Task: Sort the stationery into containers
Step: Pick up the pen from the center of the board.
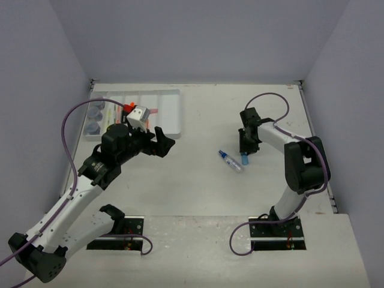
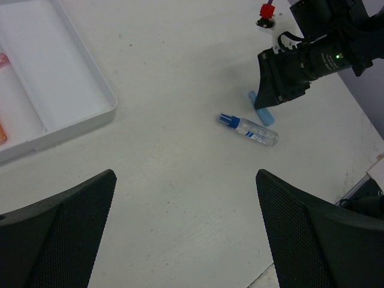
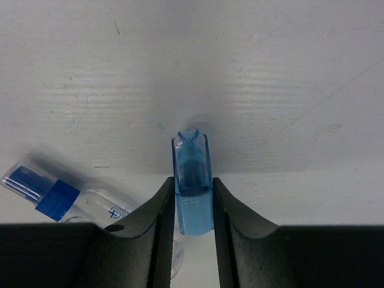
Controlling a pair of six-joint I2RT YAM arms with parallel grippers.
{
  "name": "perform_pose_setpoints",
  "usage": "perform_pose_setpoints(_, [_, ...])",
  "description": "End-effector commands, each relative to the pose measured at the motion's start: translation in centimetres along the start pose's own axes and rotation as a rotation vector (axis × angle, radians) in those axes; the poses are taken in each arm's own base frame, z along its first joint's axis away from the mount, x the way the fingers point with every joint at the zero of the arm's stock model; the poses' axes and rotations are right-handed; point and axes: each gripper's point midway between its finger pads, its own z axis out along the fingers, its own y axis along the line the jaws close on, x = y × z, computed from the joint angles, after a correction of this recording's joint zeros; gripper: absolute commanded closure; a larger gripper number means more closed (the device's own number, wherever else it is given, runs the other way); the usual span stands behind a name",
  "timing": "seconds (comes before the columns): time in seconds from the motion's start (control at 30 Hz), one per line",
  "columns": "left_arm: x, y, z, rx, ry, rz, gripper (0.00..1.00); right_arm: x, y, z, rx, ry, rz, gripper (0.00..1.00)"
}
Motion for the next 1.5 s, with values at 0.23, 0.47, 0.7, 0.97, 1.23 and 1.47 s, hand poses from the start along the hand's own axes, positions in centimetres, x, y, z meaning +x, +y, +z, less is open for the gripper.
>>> perform_pose_setpoints(0.23, [1.7,-2.4,3.2,0.184,-0.018,-0.094,0.00,-4.0,0.1,-4.7,-0.008,-0.174,0.012,0.97])
perform_pose_setpoints(0.47, [2.2,-7.6,4.5,0.509,-0.147,-0.114,0.00,-5.0,6.7,-14.2,-0.285,-0.458,0.034,1.00])
perform_pose_setpoints(0.7, [1.8,-12.4,6.8,0.544,-0.226,0.015,0.08,-3.8,13.7,-23.4,-0.463,-0.649,0.058,1.00])
perform_pose_setpoints(0.97, [1.2,-12.3,8.2,0.472,-0.260,0.080,0.28,-2.5,17.2,-27.8,-0.573,-0.693,0.043,1.00])
perform_pose_setpoints(1.23, [0.8,-11.6,8.9,0.420,-0.267,0.083,0.42,-1.9,18.8,-29.2,-0.615,-0.692,0.012,1.00])
perform_pose_setpoints(1.47, [-0.8,-11.1,8.7,0.368,-0.305,0.074,0.98,-1.9,19.5,-29.1,-0.617,-0.689,-0.001,1.00])
